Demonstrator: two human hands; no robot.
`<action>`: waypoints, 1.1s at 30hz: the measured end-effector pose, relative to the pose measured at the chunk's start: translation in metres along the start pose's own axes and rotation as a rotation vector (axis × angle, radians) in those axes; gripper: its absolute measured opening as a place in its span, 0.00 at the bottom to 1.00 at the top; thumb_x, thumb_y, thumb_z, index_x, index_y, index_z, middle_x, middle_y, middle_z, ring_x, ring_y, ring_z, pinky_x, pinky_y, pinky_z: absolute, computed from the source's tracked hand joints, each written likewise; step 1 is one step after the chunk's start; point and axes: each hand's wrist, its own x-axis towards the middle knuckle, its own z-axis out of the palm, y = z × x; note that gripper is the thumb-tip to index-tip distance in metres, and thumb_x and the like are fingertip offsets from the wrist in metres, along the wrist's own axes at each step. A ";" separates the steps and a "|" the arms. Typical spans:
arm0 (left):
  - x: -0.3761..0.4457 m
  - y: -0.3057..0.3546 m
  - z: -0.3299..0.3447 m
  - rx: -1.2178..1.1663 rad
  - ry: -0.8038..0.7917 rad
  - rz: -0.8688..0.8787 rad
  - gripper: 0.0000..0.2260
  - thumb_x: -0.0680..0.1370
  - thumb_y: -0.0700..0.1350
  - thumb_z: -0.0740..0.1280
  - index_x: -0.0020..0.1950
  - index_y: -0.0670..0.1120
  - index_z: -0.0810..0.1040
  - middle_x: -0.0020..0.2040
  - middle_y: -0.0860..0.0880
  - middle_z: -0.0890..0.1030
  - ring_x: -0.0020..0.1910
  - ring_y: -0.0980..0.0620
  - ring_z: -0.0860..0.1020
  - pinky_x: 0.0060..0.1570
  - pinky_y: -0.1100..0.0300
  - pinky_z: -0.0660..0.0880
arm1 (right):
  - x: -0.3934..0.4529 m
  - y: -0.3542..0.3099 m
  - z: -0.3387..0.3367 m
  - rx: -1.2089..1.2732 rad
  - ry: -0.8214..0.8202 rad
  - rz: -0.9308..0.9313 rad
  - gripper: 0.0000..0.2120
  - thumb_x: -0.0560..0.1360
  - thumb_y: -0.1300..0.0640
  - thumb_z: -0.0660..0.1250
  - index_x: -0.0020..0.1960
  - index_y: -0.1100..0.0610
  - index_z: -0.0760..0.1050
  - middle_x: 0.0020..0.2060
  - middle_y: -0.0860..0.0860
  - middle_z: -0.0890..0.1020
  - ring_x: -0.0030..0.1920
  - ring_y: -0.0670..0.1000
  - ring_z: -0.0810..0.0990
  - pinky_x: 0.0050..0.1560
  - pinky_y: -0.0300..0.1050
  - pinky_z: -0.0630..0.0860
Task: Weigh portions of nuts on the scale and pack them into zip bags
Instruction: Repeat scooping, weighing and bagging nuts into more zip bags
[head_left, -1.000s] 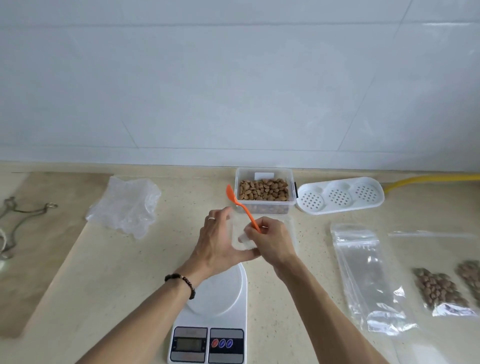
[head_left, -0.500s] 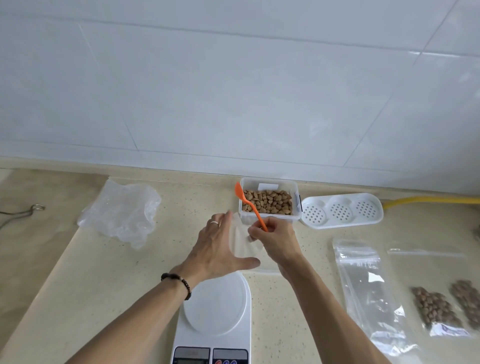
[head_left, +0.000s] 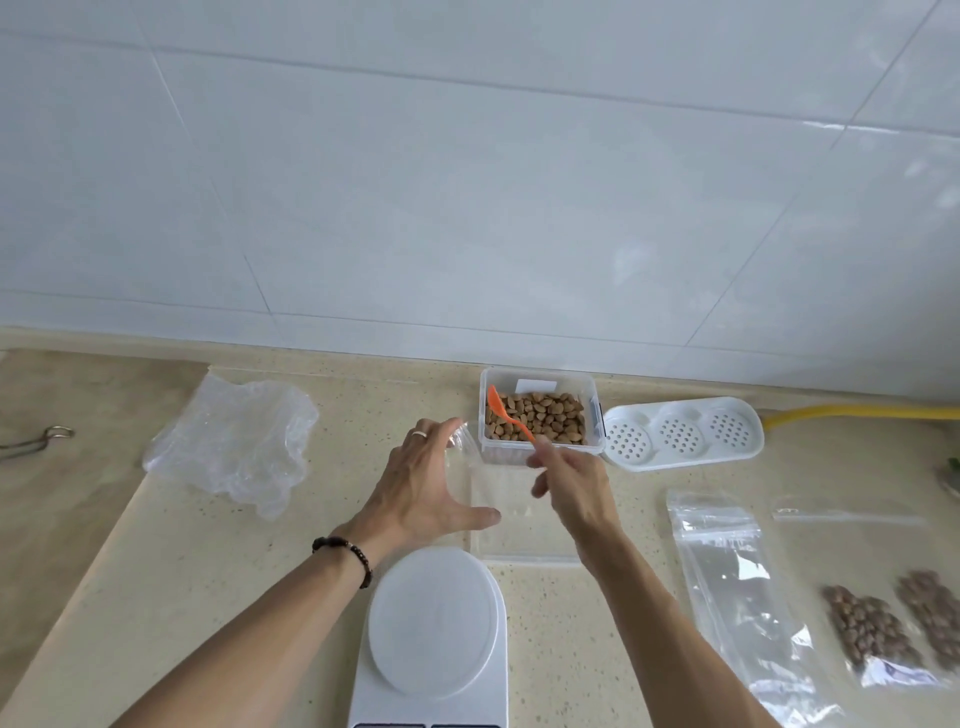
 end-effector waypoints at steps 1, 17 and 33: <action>0.004 -0.001 -0.002 0.005 0.000 -0.003 0.54 0.54 0.71 0.69 0.75 0.51 0.58 0.58 0.56 0.64 0.62 0.54 0.67 0.66 0.54 0.65 | 0.005 -0.001 -0.007 -0.011 0.026 0.009 0.16 0.81 0.53 0.58 0.45 0.60 0.81 0.33 0.55 0.80 0.34 0.49 0.74 0.36 0.43 0.70; 0.059 -0.019 -0.002 0.033 0.026 -0.025 0.56 0.54 0.71 0.72 0.76 0.49 0.55 0.69 0.48 0.63 0.69 0.50 0.64 0.69 0.50 0.62 | 0.086 0.003 -0.067 -0.376 0.246 -0.175 0.03 0.75 0.57 0.71 0.44 0.57 0.81 0.32 0.47 0.80 0.31 0.45 0.77 0.31 0.36 0.68; 0.076 -0.026 -0.001 0.017 0.004 -0.005 0.57 0.57 0.71 0.72 0.78 0.52 0.48 0.71 0.50 0.61 0.70 0.51 0.64 0.68 0.50 0.68 | 0.108 0.022 -0.050 0.199 0.003 0.189 0.05 0.76 0.64 0.69 0.46 0.67 0.80 0.34 0.60 0.82 0.28 0.50 0.77 0.29 0.41 0.74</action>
